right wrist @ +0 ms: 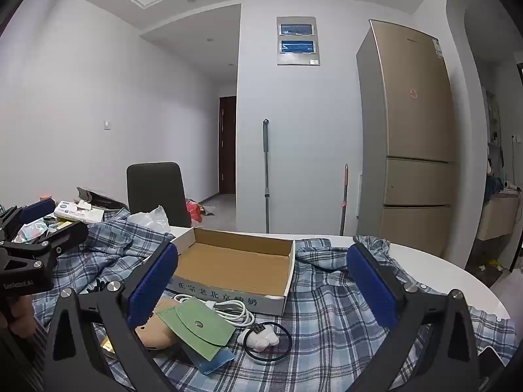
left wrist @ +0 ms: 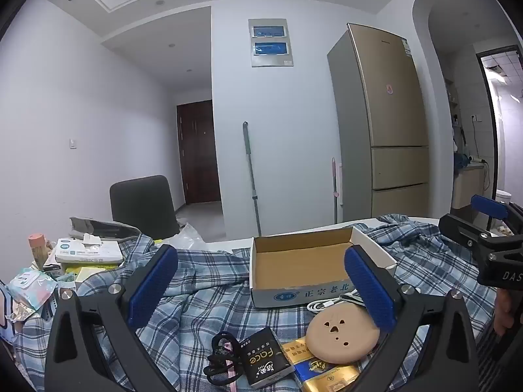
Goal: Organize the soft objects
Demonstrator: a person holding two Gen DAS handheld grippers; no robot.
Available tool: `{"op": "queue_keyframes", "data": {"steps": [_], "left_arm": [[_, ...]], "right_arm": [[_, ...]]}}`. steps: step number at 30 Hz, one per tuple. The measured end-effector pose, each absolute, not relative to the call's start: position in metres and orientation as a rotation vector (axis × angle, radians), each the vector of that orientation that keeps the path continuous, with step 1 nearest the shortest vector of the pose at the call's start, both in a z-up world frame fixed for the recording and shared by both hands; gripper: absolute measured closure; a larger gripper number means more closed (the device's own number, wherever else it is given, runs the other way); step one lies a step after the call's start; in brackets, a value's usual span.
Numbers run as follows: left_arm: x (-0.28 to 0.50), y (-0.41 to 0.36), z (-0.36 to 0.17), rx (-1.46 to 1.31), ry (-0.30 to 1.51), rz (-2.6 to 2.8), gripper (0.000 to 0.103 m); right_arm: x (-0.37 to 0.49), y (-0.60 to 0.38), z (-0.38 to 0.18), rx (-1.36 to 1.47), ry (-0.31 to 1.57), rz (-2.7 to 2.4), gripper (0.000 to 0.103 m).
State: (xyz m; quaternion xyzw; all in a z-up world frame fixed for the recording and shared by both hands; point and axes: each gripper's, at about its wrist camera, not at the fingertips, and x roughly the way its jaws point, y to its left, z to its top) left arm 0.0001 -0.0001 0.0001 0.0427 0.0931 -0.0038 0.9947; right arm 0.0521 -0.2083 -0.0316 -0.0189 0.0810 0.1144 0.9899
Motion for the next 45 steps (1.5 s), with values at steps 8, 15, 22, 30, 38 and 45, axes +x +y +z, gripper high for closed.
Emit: {"op": "queue_keyframes", "data": {"steps": [8,15,22,30,38,45], "left_arm": [[0.000,-0.001,0.000,0.078,0.163,-0.013,0.000],[-0.001,0.002,-0.002,0.052,0.178,-0.004,0.000],[0.001,0.008,0.000,0.050,0.186,0.002,0.000],[0.000,0.004,0.001,0.067,0.182,0.013,0.000],[0.001,0.005,0.000,0.059,0.185,0.007,0.000],[0.003,0.005,0.000,0.063,0.184,0.004,0.000]], "right_arm": [[0.053,-0.209,-0.031,-0.027,0.171,0.232,0.000],[0.050,-0.206,-0.032,-0.032,0.164,0.233,0.000],[0.051,-0.209,-0.033,-0.026,0.166,0.235,0.000],[0.053,-0.210,-0.033,-0.029,0.163,0.236,0.000],[0.051,-0.211,-0.032,-0.027,0.153,0.236,0.000],[0.050,-0.212,-0.031,-0.026,0.153,0.235,0.000]]}}
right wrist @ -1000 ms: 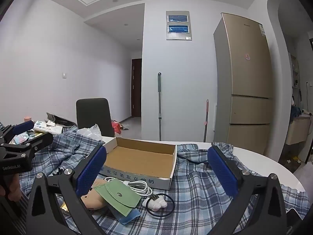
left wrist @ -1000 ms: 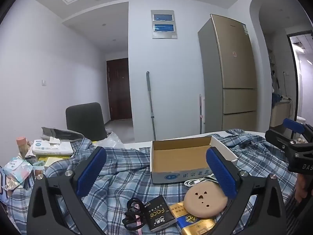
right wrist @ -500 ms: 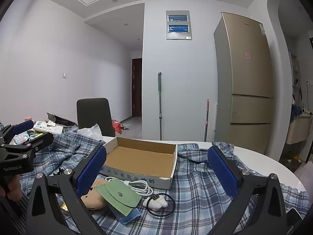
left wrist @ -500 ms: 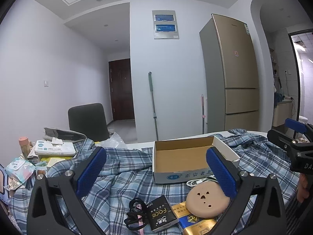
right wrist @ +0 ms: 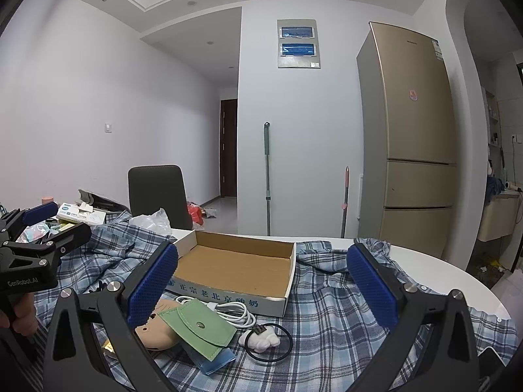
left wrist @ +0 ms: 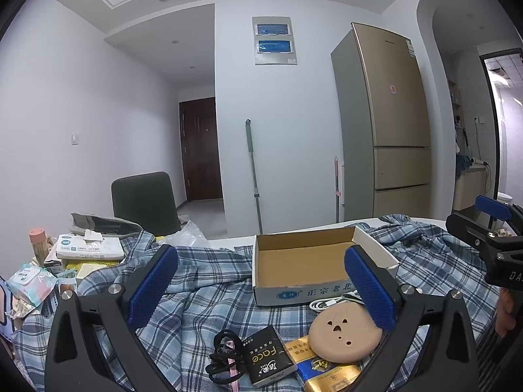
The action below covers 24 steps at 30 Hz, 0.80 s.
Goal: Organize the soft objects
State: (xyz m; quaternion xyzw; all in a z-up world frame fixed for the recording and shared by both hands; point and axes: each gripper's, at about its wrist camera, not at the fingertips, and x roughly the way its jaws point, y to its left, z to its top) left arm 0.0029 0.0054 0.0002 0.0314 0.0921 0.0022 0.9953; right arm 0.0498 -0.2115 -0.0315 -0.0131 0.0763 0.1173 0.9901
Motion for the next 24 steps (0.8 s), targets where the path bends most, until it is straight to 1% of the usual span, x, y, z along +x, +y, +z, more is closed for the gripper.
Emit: {"op": "queue_keyframes", "data": {"steps": [24], "left_arm": [[0.0027,0.0051,-0.0005,0.063,0.185,0.005,0.000]], "right_arm": [[0.0480,-0.2101,-0.0311,-0.030,0.148,0.240,0.000]]}}
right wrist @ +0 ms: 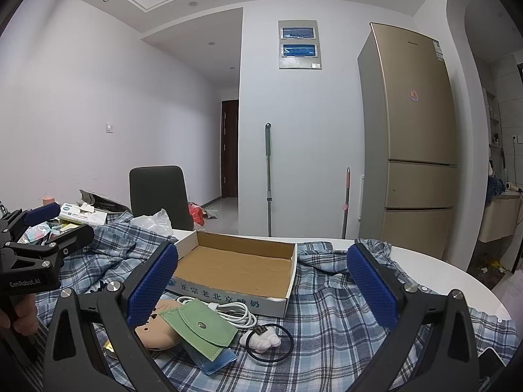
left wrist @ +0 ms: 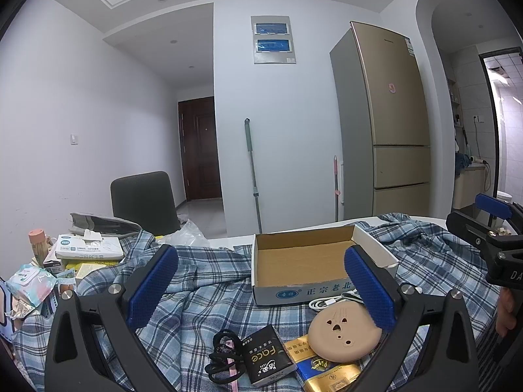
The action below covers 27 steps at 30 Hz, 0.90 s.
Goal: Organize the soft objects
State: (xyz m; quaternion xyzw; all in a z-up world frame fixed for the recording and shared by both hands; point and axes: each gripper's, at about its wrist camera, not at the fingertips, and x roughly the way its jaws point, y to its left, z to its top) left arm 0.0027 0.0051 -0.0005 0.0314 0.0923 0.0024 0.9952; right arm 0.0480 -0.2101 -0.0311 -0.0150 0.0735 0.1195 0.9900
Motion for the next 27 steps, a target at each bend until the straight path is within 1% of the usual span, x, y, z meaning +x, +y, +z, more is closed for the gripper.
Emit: {"op": "queue_keyframes", "data": {"steps": [27], "left_arm": [[0.0039,0.0047,-0.0014,0.065,0.188,0.006,0.000]], "right_arm": [[0.0470,-0.2083,-0.0311,-0.036,0.149,0.245,0.000]]}}
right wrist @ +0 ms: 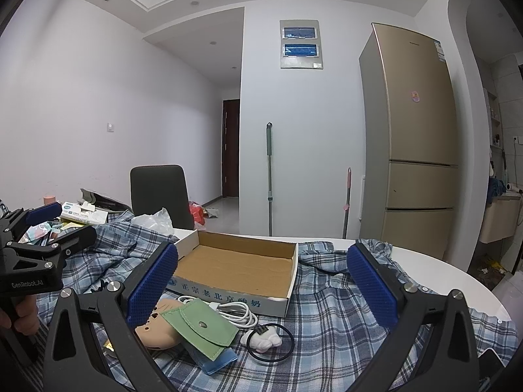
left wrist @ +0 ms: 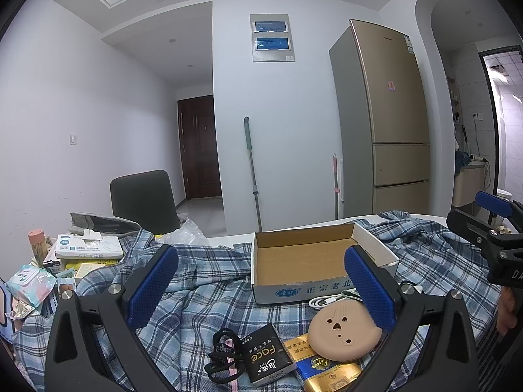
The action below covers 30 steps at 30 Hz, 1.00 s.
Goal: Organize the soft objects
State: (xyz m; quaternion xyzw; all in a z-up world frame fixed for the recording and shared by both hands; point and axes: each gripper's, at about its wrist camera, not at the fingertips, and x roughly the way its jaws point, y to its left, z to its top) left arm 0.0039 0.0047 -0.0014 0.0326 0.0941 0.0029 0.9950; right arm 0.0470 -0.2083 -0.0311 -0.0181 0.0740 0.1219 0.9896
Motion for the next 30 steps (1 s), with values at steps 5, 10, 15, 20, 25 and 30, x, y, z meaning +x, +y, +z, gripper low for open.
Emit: {"op": "queue_keyframes", "data": {"steps": [5,10,15,20,25,30], "left_arm": [[0.004,0.005,-0.001,0.063,0.190,0.006,0.000],[0.002,0.003,-0.004,0.059,0.185,-0.011,0.000],[-0.003,-0.001,-0.004,0.073,0.170,-0.024,0.000],[-0.006,0.001,0.000,0.064,0.155,-0.041,0.000],[-0.004,0.005,0.010,0.045,0.170,-0.032,0.000],[0.003,0.009,0.020,0.023,0.224,-0.046,0.000]], "right_arm": [[0.047,-0.207,-0.031,-0.037,0.149,0.245,0.000],[0.047,-0.203,-0.031,-0.059,0.156,0.222,0.000],[0.055,-0.203,-0.032,-0.058,0.199,0.234,0.000],[0.063,-0.208,-0.030,-0.028,0.247,0.243,0.000],[0.067,-0.207,-0.015,-0.051,0.334,0.270,0.000],[0.076,-0.202,-0.001,-0.028,0.440,0.368,0.000]]}}
